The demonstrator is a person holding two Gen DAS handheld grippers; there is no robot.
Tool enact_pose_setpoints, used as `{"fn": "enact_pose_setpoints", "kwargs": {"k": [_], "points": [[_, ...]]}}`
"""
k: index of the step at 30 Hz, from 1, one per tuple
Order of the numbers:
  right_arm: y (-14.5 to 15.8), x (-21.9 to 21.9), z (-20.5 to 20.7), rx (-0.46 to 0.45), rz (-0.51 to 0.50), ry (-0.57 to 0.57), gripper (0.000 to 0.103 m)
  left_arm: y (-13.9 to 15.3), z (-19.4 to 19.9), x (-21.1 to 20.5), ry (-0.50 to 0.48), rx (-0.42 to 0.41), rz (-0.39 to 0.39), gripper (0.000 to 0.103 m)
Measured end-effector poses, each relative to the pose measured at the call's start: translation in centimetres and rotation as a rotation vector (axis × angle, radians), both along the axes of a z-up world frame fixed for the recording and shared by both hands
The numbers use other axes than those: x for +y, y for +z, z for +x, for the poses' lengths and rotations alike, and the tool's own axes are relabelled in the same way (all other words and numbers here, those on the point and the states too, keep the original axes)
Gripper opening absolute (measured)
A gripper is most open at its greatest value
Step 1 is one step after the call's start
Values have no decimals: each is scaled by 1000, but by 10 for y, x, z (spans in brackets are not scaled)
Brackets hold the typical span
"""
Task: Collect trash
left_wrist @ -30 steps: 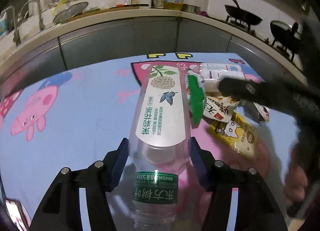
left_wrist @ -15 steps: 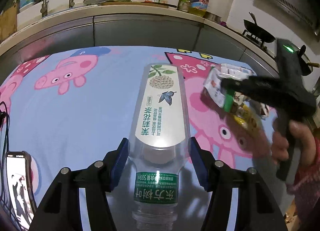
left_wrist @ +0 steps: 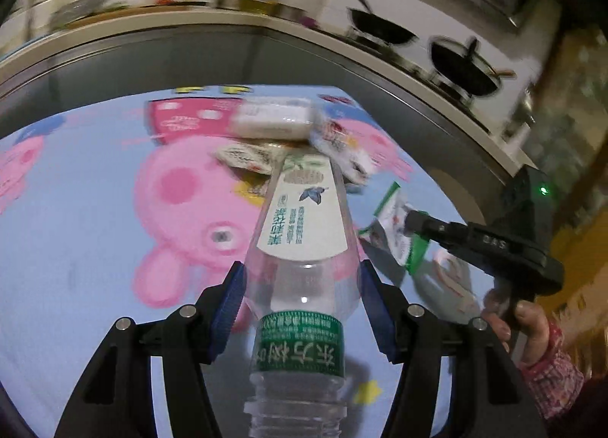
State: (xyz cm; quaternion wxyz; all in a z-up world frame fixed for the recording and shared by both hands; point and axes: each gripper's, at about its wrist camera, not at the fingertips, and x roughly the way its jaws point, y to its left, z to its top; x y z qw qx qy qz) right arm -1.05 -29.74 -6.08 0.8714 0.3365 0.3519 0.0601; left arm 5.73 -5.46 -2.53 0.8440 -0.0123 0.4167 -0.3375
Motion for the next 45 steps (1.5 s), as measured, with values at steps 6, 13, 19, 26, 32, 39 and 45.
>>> {"fn": "enact_pose_setpoints", "kwargs": {"k": [6, 13, 19, 26, 32, 39, 45], "points": [[3, -68, -35, -69, 46, -124, 7, 13, -5, -80, -112, -26, 20, 60], [11, -154, -69, -114, 14, -296, 7, 27, 4, -204, -304, -52, 15, 60], [0, -233, -87, -65, -28, -489, 7, 18, 15, -323, -436, -45, 82, 60], [-15, -289, -69, 9, -118, -578, 58, 3, 16, -402, -450, -140, 159, 86], [-19, -291, -91, -24, -114, -641, 61, 10, 19, -384, -425, -140, 143, 76], [-19, -264, -98, -44, -71, -618, 59, 8, 20, -308, -327, -96, 108, 75], [3, -215, -76, -83, -111, -511, 58, 4, 12, -229, -238, -80, 92, 73]]}}
